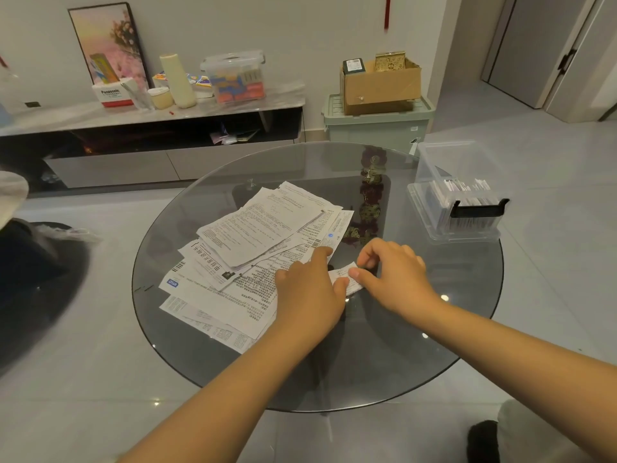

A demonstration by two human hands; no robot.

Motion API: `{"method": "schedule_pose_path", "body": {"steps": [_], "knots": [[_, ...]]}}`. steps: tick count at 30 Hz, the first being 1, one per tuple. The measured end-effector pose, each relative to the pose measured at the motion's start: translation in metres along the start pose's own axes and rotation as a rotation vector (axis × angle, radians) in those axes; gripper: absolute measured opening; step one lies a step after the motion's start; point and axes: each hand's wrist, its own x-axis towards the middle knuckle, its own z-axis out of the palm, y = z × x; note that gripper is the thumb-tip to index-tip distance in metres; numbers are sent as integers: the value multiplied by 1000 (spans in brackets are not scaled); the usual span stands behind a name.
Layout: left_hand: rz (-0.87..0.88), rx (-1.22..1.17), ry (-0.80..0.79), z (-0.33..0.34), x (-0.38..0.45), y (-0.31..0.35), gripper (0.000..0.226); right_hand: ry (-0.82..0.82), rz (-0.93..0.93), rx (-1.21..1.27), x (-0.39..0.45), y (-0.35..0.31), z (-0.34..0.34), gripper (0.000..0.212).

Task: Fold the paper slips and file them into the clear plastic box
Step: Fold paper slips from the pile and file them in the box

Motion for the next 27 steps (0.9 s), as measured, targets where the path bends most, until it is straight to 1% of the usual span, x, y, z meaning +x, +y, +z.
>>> {"method": "schedule_pose_path", "body": {"steps": [2, 5, 7, 9, 11, 13, 15, 17, 19, 21, 22, 24, 27], "knots": [[39, 56, 27, 1, -3, 1, 45, -7, -2, 18, 2, -1, 0, 12], [113, -45, 88, 0, -4, -4, 33, -7, -61, 13, 1, 1, 3, 5], [222, -38, 104, -2, -4, -7, 19, 8, -103, 34, 1, 4, 5, 4], [331, 35, 111, 0, -5, -9, 14, 40, -179, 46, 0, 8, 9, 10], [385, 55, 124, -2, -6, -11, 19, 80, -311, 3, -4, 12, 10, 19], [365, 57, 44, -6, -6, -13, 29, 74, -422, -115, -10, 15, 9, 30], [374, 57, 6, -10, -5, -19, 30, 33, -486, -214, -15, 18, 6, 38], [435, 97, -5, -12, -4, -20, 27, -4, -512, -260, -16, 20, 2, 40], [486, 146, 1, -14, -3, -17, 39, -11, -551, -298, -14, 20, -3, 37], [493, 177, 22, -15, -1, -14, 51, -4, -558, -296, -11, 18, -8, 26], [486, 187, 30, -18, -2, -8, 51, 7, -548, -282, -13, 16, -14, 20], [452, 72, 53, -19, -6, -2, 38, 7, -483, -225, -16, 10, -21, 12], [308, -259, 18, -24, -11, 11, 12, -51, -312, -74, -22, 5, -36, 14]]}}
